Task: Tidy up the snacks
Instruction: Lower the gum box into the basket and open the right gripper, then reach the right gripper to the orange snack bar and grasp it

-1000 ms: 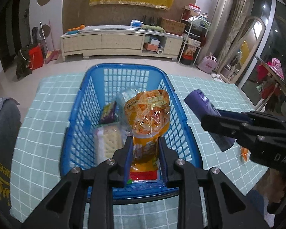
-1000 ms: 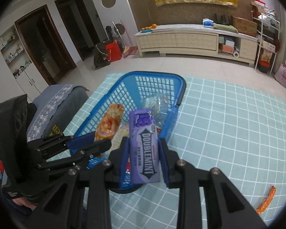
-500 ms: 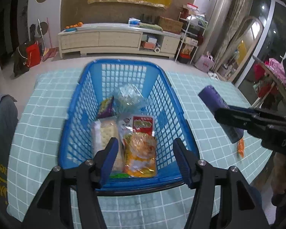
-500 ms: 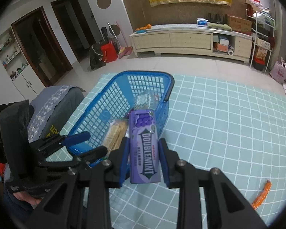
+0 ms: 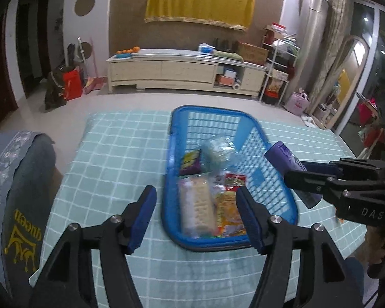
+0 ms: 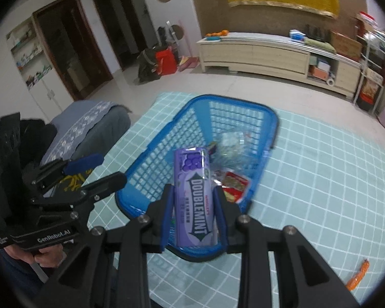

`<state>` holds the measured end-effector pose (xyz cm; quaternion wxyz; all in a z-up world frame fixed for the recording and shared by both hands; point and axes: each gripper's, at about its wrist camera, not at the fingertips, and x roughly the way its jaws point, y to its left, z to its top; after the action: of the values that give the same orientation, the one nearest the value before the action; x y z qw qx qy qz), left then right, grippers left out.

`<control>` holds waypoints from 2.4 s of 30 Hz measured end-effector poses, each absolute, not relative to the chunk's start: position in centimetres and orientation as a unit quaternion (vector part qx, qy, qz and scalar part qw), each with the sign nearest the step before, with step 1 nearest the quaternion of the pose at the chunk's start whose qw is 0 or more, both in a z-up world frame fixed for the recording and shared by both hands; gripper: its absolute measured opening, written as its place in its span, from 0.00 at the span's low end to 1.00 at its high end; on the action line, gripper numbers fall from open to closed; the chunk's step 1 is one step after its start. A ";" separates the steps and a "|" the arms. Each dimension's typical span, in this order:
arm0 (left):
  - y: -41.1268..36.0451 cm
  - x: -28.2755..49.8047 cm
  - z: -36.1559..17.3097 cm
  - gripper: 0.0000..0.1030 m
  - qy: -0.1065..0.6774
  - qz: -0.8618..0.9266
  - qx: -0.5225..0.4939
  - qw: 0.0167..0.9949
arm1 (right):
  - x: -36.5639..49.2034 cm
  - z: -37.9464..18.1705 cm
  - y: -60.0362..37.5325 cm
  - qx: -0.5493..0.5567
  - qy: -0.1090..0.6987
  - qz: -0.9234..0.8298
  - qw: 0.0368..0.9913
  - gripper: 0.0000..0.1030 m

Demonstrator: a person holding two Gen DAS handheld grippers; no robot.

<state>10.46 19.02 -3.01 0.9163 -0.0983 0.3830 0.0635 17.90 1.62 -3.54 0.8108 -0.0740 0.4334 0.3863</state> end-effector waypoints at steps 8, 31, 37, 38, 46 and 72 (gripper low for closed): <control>21.7 9.5 -4.3 0.60 0.389 0.088 -0.119 0.909 | 18.3 -6.4 6.4 -0.123 0.460 0.402 0.782 0.34; 20.4 7.1 -4.2 0.60 0.385 0.080 -0.128 0.911 | 17.9 -6.7 6.0 -0.089 0.491 0.411 0.763 0.66; 17.2 5.9 -2.1 0.60 0.362 0.071 -0.107 0.923 | 16.2 -4.2 2.1 -0.063 0.470 0.384 0.792 0.66; 16.5 5.7 -1.6 0.60 0.358 0.070 -0.103 0.925 | 15.9 -3.8 1.4 -0.058 0.467 0.380 0.797 0.66; 13.3 5.4 0.6 0.60 0.330 0.056 -0.095 0.938 | 14.1 -1.1 -4.2 -0.039 0.448 0.335 0.828 0.66; -2.1 9.2 -1.1 1.00 0.322 -0.056 0.002 0.945 | 12.5 -0.9 -20.2 0.007 0.396 0.167 0.903 1.00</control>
<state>9.20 -2.07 -1.05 0.9452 0.0024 0.3215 -0.0562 12.53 -20.17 -0.91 0.9029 0.0068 0.3961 0.1670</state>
